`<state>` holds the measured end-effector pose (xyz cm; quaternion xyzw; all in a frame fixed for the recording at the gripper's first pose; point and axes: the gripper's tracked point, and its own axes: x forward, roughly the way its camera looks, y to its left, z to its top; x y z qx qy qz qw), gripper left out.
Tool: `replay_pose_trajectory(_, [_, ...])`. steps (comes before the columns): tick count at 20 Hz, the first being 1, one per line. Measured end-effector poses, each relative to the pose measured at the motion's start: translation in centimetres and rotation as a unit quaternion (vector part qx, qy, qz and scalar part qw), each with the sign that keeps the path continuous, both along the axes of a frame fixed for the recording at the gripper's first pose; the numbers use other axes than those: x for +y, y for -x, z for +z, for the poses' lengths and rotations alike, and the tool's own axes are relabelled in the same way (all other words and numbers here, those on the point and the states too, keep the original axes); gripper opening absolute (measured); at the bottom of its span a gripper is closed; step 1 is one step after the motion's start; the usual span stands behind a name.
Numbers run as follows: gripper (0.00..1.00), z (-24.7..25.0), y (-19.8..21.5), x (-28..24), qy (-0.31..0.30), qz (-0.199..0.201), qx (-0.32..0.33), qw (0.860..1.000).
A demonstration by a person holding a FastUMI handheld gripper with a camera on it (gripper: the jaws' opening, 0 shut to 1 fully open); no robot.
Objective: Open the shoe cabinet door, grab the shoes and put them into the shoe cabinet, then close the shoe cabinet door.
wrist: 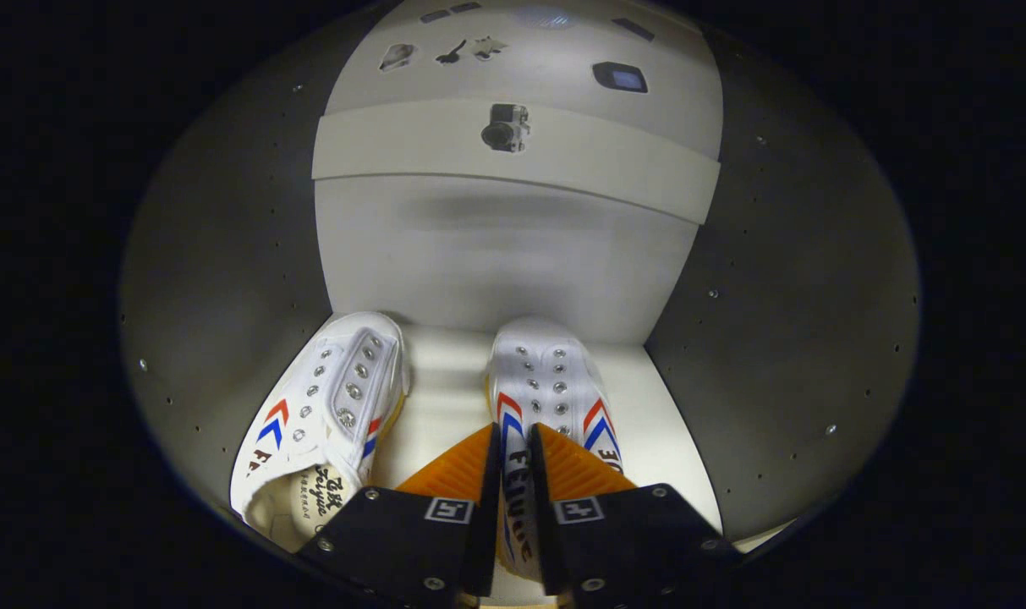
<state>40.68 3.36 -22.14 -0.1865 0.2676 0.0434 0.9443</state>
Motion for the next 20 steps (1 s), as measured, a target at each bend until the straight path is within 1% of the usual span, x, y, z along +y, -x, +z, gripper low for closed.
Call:
replay_pose_trajectory(2, [0.53,1.6,1.7,-0.2,-0.010,-0.010,-0.019,1.000])
replay_pose_trajectory(3, [0.63,2.7,2.9,-0.7,-0.004,-0.014,-0.033,0.999])
replay_pose_trajectory(5, [0.86,4.9,5.6,-0.6,-0.006,-0.005,-0.061,0.998])
replay_pose_trajectory(6, [0.94,5.8,7.3,-0.5,-0.012,0.001,-0.069,0.998])
replay_pose_trajectory(10, [0.96,9.5,15.3,-0.6,-0.035,0.016,-0.092,0.995])
replay_pose_trajectory(15, [0.95,13.2,26.9,-1.2,-0.046,0.039,-0.114,0.992])
replay_pose_trajectory(17, [0.95,14.3,31.6,-2.5,-0.046,0.036,-0.120,0.991])
replay_pose_trajectory(20, [0.95,16.3,38.3,-5.2,-0.046,0.017,-0.143,0.989])
